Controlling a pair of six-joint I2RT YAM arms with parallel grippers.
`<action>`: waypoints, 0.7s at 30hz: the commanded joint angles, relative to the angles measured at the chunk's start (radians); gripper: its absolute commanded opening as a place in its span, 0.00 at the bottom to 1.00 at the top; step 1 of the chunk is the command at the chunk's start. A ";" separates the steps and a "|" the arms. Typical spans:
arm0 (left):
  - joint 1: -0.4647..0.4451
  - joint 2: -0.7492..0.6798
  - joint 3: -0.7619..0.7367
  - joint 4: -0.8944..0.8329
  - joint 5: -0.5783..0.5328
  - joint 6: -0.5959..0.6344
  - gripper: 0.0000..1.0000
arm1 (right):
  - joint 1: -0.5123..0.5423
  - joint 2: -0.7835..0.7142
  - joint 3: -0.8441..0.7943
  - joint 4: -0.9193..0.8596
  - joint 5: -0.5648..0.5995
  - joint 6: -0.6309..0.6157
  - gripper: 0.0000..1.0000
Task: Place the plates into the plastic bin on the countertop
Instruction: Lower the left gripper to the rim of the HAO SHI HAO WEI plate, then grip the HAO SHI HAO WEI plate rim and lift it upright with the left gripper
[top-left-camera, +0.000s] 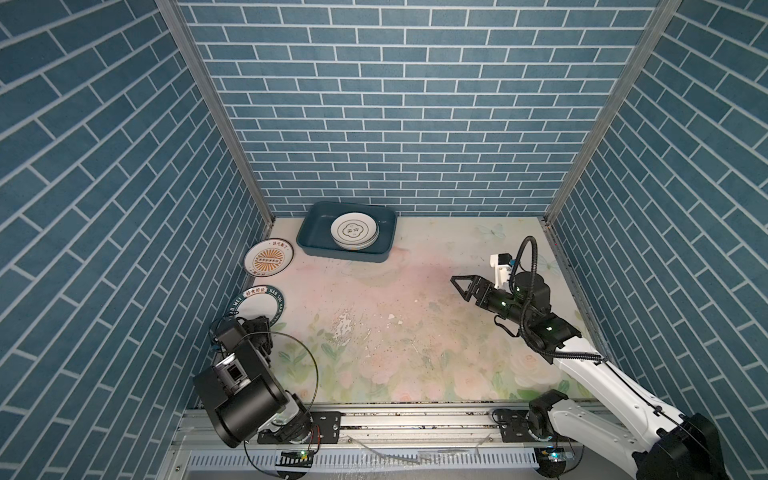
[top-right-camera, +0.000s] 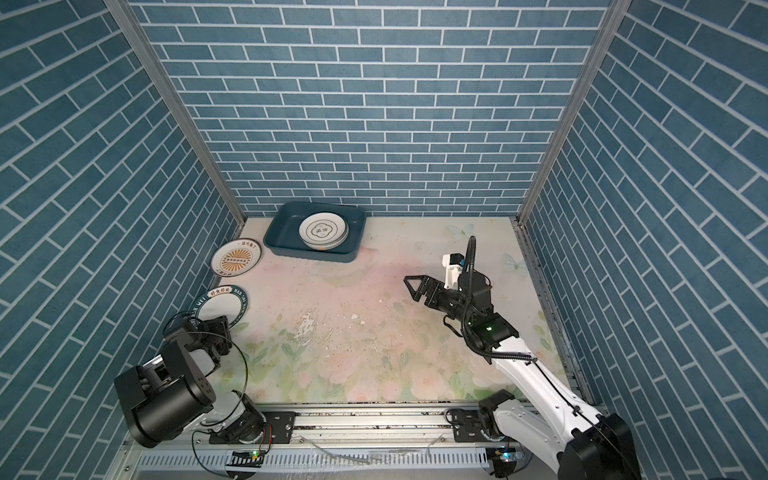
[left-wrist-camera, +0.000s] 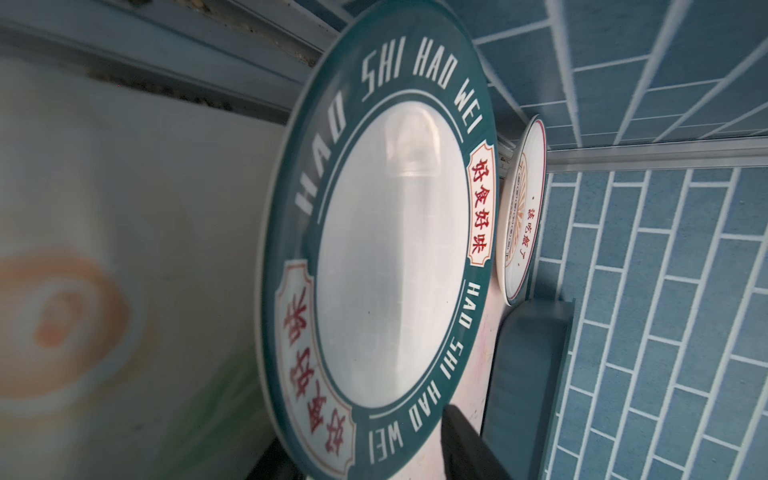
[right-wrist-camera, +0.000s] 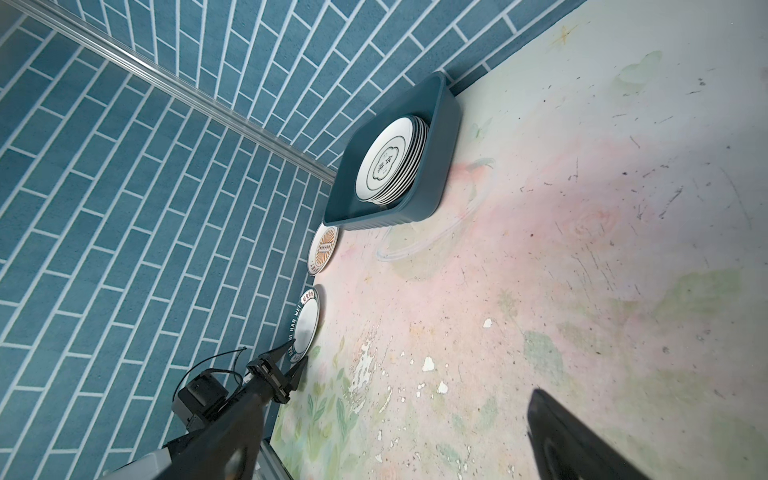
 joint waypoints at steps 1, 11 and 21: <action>0.004 0.024 -0.043 -0.112 -0.037 -0.004 0.44 | 0.005 -0.001 0.030 0.009 0.019 0.017 0.99; 0.004 -0.070 -0.028 -0.209 -0.066 0.011 0.13 | 0.005 0.002 0.024 0.009 0.026 0.016 0.99; 0.009 -0.227 0.000 -0.326 -0.003 0.019 0.02 | 0.004 0.005 0.018 0.011 0.030 0.013 0.98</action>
